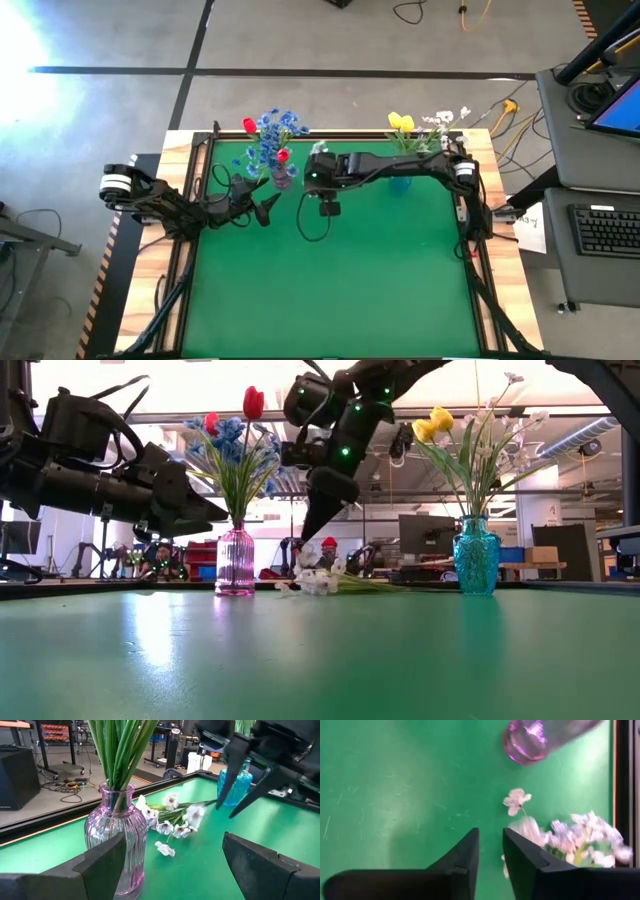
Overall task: Sort flowers into vase by color
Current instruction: Put the white flowers into the blue vase
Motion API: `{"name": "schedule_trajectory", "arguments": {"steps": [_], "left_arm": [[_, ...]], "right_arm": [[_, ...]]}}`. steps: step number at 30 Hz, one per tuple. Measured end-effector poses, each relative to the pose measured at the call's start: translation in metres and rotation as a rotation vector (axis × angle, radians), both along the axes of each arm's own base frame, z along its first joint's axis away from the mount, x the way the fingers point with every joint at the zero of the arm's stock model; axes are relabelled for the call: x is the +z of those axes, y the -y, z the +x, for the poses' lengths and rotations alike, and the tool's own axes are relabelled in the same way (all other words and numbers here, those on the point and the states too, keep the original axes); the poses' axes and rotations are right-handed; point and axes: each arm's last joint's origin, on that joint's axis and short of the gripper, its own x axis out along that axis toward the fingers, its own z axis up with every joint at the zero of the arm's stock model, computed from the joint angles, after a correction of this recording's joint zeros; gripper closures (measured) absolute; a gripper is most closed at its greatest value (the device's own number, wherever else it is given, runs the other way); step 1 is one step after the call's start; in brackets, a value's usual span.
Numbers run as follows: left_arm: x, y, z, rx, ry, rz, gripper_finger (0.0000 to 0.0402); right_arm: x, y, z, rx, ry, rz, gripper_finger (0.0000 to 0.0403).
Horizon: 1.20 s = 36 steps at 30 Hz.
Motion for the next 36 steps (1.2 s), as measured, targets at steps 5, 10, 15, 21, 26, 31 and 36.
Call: {"name": "schedule_trajectory", "arguments": {"steps": [5,10,15,21,26,31,36], "left_arm": [[0.0,0.0,0.0,0.0,0.0,0.0,0.0086],[0.0,0.0,0.0,0.0,0.0,0.0,0.0086],[0.0,0.0,0.0,0.0,0.0,0.0,0.0086],[0.0,0.0,0.0,0.01,-0.005,0.009,0.0086],[0.0,-0.001,-0.001,0.029,-0.009,0.017,0.0086],[0.0,-0.001,-0.001,0.032,-0.012,0.022,0.0086],[0.0,-0.001,-0.001,0.032,-0.012,0.022,0.0086]], "right_arm": [[0.006,0.008,-0.008,-0.048,-0.08,0.027,0.0264],[-0.004,0.04,-0.026,-0.137,-0.169,0.056,0.0203],[-0.022,0.077,-0.046,-0.264,-0.21,0.084,0.0154],[-0.052,0.099,-0.052,-0.32,-0.281,0.058,0.011],[-0.068,0.101,-0.047,-0.294,-0.305,0.04,0.0096],[-0.071,0.101,-0.045,-0.268,-0.309,0.047,0.0112],[-0.071,0.101,-0.045,-0.237,-0.312,0.051,0.0171]]}}
